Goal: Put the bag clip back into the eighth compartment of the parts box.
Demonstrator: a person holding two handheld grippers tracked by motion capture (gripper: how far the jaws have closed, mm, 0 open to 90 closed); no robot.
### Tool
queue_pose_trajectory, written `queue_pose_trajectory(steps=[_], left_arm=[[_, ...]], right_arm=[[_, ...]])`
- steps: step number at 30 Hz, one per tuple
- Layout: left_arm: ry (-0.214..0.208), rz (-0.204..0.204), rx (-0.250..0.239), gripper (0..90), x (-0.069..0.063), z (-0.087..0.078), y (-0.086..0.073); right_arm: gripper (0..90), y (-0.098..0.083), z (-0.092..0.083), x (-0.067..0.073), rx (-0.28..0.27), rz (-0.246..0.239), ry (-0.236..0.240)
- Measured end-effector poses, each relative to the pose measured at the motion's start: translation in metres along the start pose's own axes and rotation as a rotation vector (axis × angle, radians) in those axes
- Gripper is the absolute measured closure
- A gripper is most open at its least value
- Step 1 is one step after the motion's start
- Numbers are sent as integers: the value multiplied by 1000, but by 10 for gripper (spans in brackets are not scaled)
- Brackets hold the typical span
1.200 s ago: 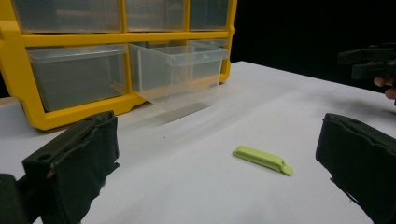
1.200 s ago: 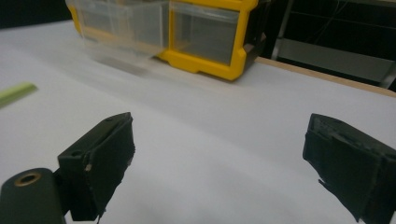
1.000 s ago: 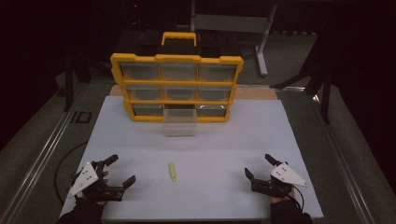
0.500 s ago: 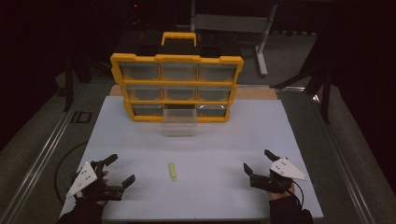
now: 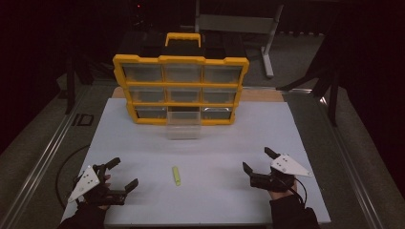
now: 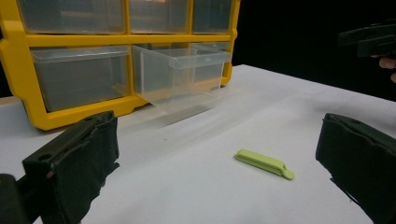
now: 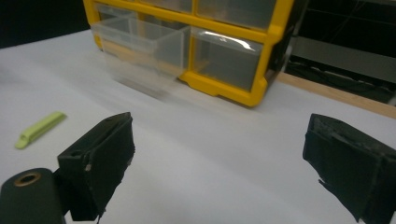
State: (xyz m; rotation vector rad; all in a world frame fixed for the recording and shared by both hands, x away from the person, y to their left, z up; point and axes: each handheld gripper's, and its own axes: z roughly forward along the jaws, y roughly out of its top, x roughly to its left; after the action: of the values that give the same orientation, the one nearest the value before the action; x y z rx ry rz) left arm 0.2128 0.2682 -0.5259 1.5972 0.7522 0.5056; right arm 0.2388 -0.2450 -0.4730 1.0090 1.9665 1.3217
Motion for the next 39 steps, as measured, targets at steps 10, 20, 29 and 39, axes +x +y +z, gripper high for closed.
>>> queue_pose_trajectory(steps=[10,20,29,39], left_arm=[[-8,-3,-7,0,1,0,0],[-11,-5,-11,0,0,0,0],[-13,0,-12,0,-1,-1,0],[-13,2,-11,0,-1,-1,1]], right_arm=[[87,18,8,18,-6,-13,52],[87,36,23,42,5,-25,128],[86,39,38,62,18,-14,169],[86,39,61,96,50,-31,233]])
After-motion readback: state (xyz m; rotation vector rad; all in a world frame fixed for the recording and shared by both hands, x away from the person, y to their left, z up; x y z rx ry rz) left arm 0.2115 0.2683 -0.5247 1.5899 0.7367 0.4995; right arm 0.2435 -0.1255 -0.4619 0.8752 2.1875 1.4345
